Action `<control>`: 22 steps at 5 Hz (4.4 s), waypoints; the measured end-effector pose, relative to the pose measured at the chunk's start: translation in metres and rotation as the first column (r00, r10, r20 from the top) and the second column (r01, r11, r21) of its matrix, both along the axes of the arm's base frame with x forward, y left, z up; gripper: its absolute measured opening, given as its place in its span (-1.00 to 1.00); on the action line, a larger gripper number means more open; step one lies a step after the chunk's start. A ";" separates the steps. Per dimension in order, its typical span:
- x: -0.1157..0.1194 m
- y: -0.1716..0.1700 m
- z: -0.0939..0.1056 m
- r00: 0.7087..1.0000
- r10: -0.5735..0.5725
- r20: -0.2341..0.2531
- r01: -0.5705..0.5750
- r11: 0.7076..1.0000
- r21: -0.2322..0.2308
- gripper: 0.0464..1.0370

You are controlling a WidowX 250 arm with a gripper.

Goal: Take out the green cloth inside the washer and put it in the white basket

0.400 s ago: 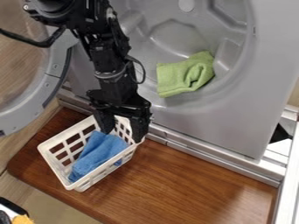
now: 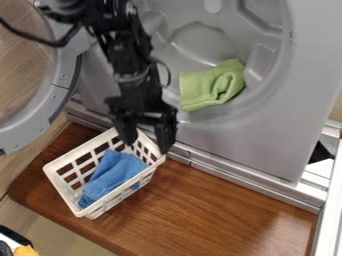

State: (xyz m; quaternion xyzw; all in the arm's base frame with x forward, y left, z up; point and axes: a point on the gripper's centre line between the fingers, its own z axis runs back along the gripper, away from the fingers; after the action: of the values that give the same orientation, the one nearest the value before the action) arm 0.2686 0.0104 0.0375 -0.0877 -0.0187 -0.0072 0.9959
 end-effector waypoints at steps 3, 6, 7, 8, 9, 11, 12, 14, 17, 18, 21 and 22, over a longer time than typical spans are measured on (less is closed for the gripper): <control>0.051 -0.010 0.029 0.971 -0.077 0.226 0.102 0.990 -0.100 0.93; 0.092 -0.028 0.024 0.926 -0.150 0.348 0.163 0.987 -0.008 0.93; 0.105 -0.033 0.024 0.915 -0.155 0.373 0.177 0.984 -0.025 0.93; 0.116 -0.040 0.014 0.905 -0.189 0.381 0.203 0.979 0.004 0.84; 0.126 -0.040 0.007 0.920 -0.188 0.344 0.180 0.982 0.055 0.29; 0.122 -0.040 -0.001 0.934 -0.157 0.320 0.140 0.987 0.074 -0.72; 0.118 -0.041 0.000 0.935 -0.160 0.316 0.144 0.987 0.073 -0.90; 0.102 -0.039 0.018 0.945 -0.178 0.273 0.166 0.984 0.067 -0.92; 0.030 0.003 0.050 0.950 -0.183 0.255 0.181 0.983 0.031 -0.92; 0.006 0.023 0.033 0.960 -0.183 0.210 0.181 0.983 0.028 -0.92; -0.025 0.063 -0.039 0.983 -0.147 0.107 0.144 0.989 0.039 -0.92; -0.030 0.065 -0.072 0.988 -0.136 0.078 0.135 0.991 0.017 -0.92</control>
State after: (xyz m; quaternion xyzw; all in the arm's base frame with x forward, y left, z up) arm 0.2382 0.0754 -0.0348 -0.0824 -0.0518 -0.0784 0.9922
